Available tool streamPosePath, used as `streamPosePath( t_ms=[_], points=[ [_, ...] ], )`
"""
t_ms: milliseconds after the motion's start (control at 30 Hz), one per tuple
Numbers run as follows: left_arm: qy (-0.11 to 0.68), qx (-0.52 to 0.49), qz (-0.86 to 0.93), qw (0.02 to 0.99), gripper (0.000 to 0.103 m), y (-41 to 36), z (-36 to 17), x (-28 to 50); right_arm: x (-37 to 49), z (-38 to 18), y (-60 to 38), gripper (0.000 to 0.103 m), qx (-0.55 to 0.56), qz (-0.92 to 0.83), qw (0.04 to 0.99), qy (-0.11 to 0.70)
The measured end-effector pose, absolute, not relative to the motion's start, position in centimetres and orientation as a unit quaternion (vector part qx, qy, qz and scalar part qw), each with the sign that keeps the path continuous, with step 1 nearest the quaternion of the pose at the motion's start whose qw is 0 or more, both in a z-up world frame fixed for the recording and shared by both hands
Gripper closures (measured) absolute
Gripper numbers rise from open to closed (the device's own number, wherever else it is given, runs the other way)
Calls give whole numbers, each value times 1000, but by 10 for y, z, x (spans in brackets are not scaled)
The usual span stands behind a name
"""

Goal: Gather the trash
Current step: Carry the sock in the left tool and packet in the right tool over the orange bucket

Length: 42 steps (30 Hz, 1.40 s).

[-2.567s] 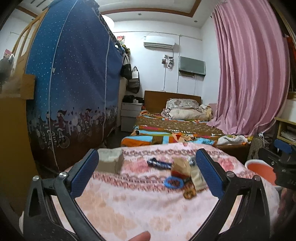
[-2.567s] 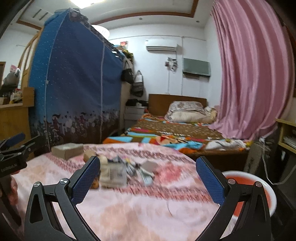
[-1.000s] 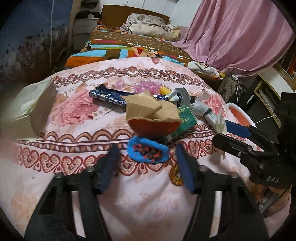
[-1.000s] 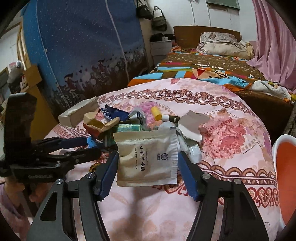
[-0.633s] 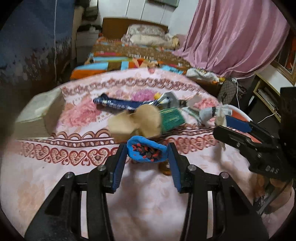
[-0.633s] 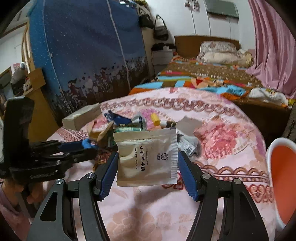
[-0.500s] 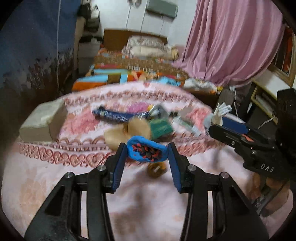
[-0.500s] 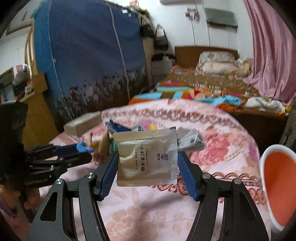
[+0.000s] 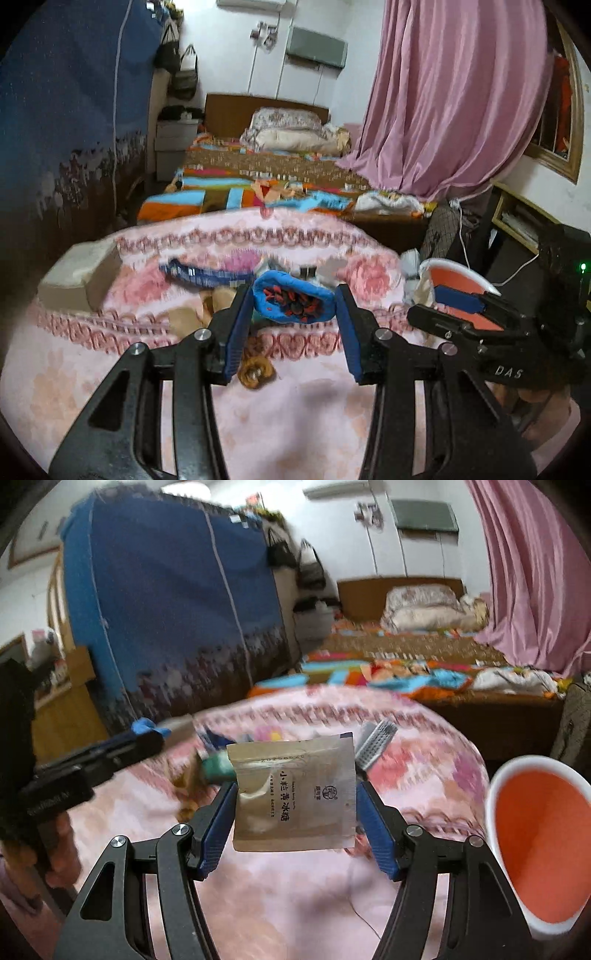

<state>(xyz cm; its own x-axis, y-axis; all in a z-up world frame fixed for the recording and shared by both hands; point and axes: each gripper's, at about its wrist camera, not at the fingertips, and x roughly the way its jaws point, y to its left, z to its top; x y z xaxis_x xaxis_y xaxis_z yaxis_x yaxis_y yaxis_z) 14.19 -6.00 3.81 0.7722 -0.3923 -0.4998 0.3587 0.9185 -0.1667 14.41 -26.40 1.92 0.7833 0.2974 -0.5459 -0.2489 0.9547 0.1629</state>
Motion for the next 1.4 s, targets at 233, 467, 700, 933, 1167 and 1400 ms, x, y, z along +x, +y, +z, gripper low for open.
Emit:
streamPosePath(
  t_ms=[233, 467, 700, 933, 1167, 1400],
  points=[
    [338, -27, -194, 921, 74, -65, 10, 138, 136, 1, -270, 38, 24, 161, 923, 348],
    [374, -20, -183, 909, 74, -65, -4, 132, 130, -14, -263, 34, 4, 168, 911, 376],
    [379, -15, -183, 907, 74, -65, -6, 128, 132, -16, -255, 31, -29, 152, 912, 380],
    [362, -22, -189, 913, 74, -67, 0, 126, 130, -14, -261, 41, -15, 142, 921, 363],
    [281, -14, -199, 939, 74, -84, 29, 118, 106, 25, -293, 40, 61, 142, 961, 230],
    [162, 11, -254, 954, 73, -131, 70, 108, 71, 59, -334, 39, 68, 43, 993, 86]
  ],
)
